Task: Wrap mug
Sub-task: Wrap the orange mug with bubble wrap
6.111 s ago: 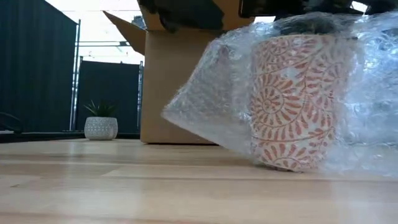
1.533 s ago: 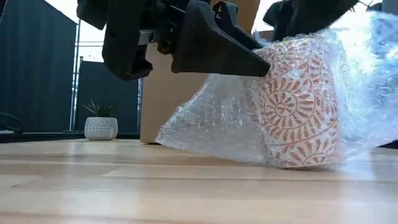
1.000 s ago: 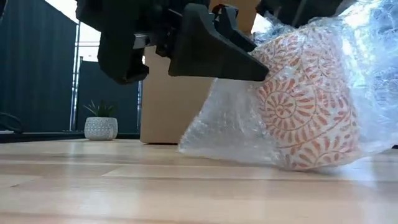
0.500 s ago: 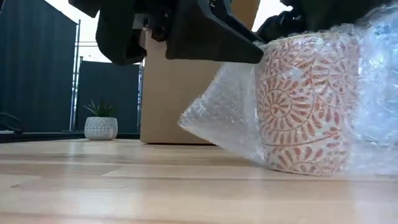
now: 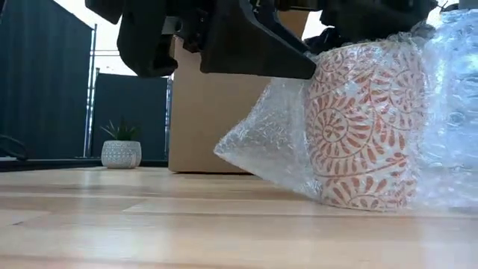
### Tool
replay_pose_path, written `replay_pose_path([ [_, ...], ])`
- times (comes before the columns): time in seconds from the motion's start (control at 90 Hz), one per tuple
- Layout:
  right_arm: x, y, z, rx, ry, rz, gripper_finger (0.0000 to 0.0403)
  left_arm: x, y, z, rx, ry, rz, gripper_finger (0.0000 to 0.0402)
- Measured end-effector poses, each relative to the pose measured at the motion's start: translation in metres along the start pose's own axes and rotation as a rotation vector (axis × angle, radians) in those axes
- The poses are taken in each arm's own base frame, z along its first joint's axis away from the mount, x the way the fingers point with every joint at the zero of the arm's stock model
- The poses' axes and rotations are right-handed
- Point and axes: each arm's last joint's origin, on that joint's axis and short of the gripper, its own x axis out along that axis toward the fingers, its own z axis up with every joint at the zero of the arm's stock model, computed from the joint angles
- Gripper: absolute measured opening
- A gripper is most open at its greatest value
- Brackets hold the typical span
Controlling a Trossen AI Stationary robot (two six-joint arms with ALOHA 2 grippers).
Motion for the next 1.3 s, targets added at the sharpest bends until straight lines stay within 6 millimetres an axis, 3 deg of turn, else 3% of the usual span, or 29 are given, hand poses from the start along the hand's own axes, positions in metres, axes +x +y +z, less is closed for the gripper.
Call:
replay_pose_path([
  [0.133, 0.001, 0.000, 0.000, -0.005, 0.008, 0.013, 0.0010, 0.000, 0.000, 0.000, 0.000, 0.000, -0.001, 0.0124],
  [0.4, -0.010, 0.001, 0.000, 0.014, -0.027, 0.019, 0.0004, 0.000, 0.000, 0.000, 0.003, -0.005, -0.004, 0.0125],
  [0.489, -0.013, 0.001, 0.001, 0.025, -0.036, 0.018, 0.0024, 0.000, 0.000, 0.000, 0.004, -0.006, -0.004, 0.0125],
  [0.722, -0.028, -0.001, 0.001, 0.038, -0.065, 0.028, 0.0128, 0.000, 0.000, 0.001, 0.004, -0.007, -0.002, 0.0125],
  [0.844, -0.038, -0.003, 0.000, 0.038, -0.075, 0.038, 0.0163, 0.000, 0.000, 0.001, 0.005, -0.005, -0.003, 0.0125],
  [1.3, -0.090, -0.017, -0.014, 0.018, -0.051, 0.021, 0.0167, 0.000, 0.000, 0.001, 0.005, -0.002, -0.006, 0.0125],
])
